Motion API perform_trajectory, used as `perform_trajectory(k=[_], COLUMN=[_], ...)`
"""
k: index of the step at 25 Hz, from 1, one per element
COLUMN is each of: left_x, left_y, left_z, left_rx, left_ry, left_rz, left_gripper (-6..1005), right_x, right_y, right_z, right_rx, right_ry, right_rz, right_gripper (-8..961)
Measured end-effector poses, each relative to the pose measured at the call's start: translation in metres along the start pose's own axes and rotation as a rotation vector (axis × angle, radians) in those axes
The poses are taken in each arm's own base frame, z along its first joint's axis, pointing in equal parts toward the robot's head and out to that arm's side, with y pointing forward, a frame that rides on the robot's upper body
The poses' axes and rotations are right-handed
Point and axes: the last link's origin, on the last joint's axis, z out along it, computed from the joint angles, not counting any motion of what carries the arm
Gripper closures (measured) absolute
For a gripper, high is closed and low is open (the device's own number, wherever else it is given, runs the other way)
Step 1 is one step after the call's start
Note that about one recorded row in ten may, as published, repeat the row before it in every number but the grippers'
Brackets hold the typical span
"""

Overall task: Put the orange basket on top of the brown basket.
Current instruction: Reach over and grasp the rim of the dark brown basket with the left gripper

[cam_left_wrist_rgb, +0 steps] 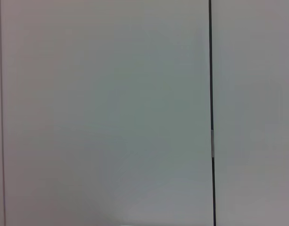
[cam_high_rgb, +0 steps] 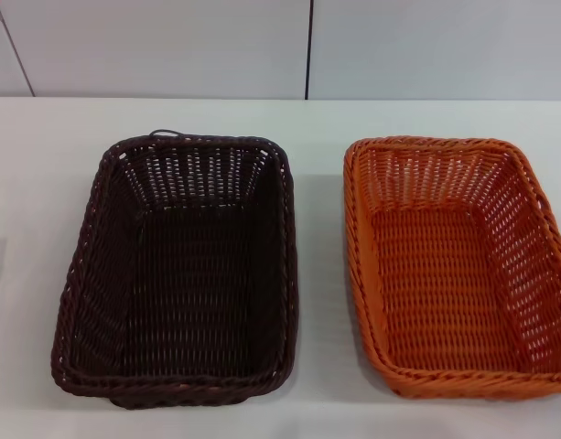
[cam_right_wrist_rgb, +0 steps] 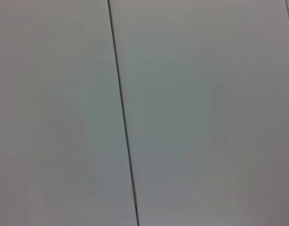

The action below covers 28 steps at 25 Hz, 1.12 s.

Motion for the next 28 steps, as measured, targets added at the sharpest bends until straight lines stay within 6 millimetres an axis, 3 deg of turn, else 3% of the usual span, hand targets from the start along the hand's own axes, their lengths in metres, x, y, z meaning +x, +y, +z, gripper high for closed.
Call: perform_trajectory(k=[10, 13, 15, 18, 22, 23, 25, 26, 28], left_x=[0.001, 0.006, 0.014, 0.046, 0.046, 0.07, 0.07, 0.119, 0.138], left_y=[0.005, 0.018, 0.023, 0.029, 0.029, 0.032, 0.032, 0.048, 0.064], left_z=[0.003, 0.021, 0.034, 0.048, 0.048, 0.052, 0.052, 0.047, 0.035], left_rx=[-0.013, -0.064, -0.108, -0.181, -0.181, -0.219, -0.219, -0.317, -0.384], left_ry=[-0.003, -0.085, -0.138, -0.131, -0.131, -0.122, -0.122, -0.224, -0.341], left_rz=[-0.014, -0.07, -0.091, -0.106, -0.106, -0.113, -0.113, -0.017, 0.066], left_gripper=[293, 304, 311, 321, 335, 338, 339, 340, 340], right_x=[0.003, 0.004, 0.005, 0.007, 0.01, 0.011, 0.012, 0.012, 0.012], right_y=[0.0, 0.001, 0.002, 0.003, 0.004, 0.004, 0.003, 0.002, 0.001], right_z=[0.001, 0.002, 0.003, 0.005, 0.008, 0.009, 0.01, 0.01, 0.011], right_rx=[0.005, 0.002, -0.002, -0.007, -0.012, -0.013, -0.008, -0.005, 0.003], right_ry=[0.021, 0.03, 0.036, 0.054, 0.082, 0.088, 0.096, 0.098, 0.096], right_rz=[0.008, 0.01, 0.009, 0.009, 0.006, 0.006, 0.006, 0.007, 0.008], right_gripper=[187, 186, 186, 186, 186, 186, 186, 186, 186])
